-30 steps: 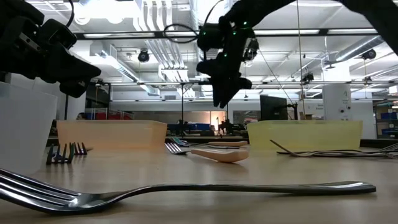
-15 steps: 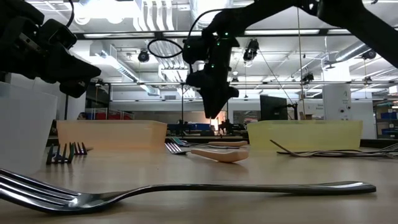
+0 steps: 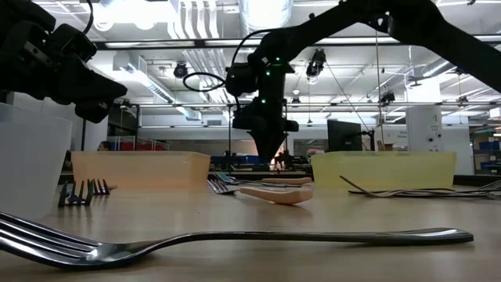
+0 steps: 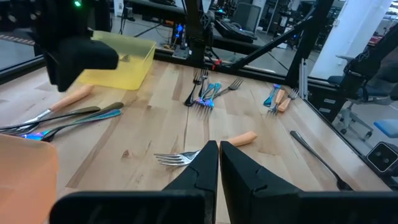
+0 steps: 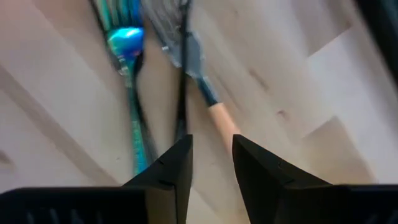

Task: Sort silverware by color (type)
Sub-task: Put the black fork into the orange bin

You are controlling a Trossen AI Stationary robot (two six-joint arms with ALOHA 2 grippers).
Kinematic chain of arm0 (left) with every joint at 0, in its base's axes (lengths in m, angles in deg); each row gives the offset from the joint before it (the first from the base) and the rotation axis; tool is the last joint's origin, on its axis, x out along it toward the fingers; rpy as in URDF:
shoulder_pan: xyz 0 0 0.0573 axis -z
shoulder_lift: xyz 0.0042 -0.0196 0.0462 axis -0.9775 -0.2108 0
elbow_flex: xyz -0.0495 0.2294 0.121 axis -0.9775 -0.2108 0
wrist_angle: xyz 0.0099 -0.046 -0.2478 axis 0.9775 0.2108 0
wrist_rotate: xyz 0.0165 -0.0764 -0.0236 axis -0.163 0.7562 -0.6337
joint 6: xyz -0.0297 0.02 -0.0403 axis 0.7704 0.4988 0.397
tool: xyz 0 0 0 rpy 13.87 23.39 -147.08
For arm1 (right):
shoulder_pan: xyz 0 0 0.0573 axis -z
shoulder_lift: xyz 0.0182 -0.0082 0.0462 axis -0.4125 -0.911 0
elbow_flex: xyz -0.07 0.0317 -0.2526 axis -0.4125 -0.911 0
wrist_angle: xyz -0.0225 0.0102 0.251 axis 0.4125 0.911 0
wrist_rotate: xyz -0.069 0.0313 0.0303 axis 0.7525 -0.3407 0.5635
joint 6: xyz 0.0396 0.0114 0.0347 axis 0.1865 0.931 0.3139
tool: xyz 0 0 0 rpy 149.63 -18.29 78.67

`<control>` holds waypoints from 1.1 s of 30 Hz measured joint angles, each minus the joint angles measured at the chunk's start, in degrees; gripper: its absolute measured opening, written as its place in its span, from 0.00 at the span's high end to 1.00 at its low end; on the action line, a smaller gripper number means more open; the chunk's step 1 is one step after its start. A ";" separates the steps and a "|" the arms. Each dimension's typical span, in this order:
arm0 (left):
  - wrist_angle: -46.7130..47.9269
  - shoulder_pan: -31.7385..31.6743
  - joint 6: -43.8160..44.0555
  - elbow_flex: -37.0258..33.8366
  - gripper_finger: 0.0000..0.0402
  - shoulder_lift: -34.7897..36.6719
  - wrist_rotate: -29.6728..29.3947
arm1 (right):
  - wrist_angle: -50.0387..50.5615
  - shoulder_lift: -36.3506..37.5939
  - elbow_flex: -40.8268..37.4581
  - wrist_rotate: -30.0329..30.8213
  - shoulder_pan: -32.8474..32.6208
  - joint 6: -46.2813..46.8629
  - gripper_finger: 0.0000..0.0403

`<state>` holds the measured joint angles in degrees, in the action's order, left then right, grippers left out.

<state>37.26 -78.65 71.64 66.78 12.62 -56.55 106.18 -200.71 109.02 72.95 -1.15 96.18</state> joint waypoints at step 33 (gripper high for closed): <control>0.00 0.00 0.00 0.00 1.00 -0.03 0.00 | -3.07 -6.07 -0.47 0.16 -1.08 -0.33 0.68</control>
<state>37.26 -78.65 71.64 66.78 12.59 -56.55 103.10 -206.78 108.55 73.11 -2.23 95.86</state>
